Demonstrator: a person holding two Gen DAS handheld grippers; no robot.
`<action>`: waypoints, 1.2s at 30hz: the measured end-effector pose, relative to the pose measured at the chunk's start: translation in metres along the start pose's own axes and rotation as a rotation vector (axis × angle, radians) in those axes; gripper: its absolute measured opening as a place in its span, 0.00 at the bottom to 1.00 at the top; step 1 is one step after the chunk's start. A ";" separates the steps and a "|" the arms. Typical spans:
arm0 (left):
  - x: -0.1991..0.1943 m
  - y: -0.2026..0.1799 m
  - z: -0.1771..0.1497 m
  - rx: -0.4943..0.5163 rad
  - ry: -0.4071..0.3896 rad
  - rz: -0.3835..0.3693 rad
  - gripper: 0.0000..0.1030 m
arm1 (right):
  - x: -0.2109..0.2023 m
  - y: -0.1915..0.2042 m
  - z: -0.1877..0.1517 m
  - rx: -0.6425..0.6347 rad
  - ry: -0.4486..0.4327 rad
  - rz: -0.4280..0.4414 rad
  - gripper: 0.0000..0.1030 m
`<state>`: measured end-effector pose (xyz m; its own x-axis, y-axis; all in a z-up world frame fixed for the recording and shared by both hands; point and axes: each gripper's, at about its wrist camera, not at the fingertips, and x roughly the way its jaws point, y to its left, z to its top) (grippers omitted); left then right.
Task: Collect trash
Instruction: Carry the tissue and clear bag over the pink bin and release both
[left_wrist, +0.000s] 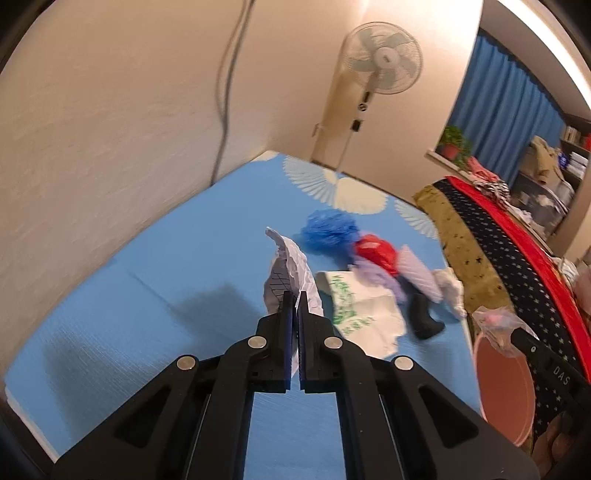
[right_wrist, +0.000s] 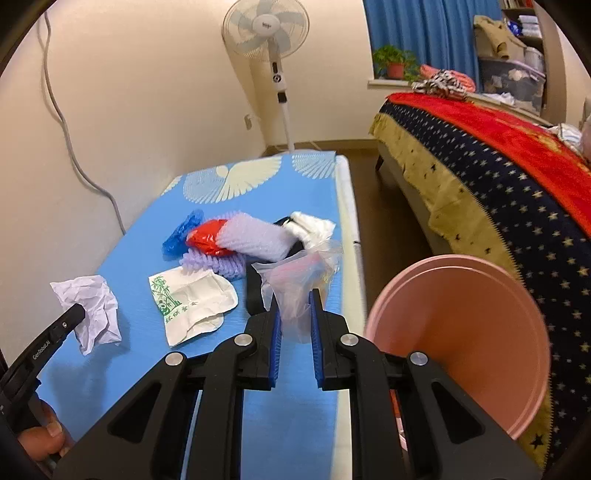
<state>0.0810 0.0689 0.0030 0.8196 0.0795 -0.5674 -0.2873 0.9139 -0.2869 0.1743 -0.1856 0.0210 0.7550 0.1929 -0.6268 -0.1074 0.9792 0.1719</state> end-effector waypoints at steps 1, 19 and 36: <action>-0.003 -0.002 -0.001 0.004 -0.001 -0.006 0.02 | -0.007 -0.001 -0.001 0.000 -0.007 -0.006 0.14; -0.027 -0.041 -0.012 0.118 -0.019 -0.100 0.02 | -0.059 -0.027 0.003 0.046 -0.091 -0.057 0.14; -0.021 -0.084 -0.022 0.192 -0.030 -0.179 0.02 | -0.065 -0.060 0.007 0.108 -0.118 -0.109 0.14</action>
<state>0.0770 -0.0183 0.0220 0.8639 -0.0814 -0.4971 -0.0394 0.9729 -0.2278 0.1362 -0.2569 0.0569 0.8294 0.0712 -0.5541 0.0442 0.9803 0.1923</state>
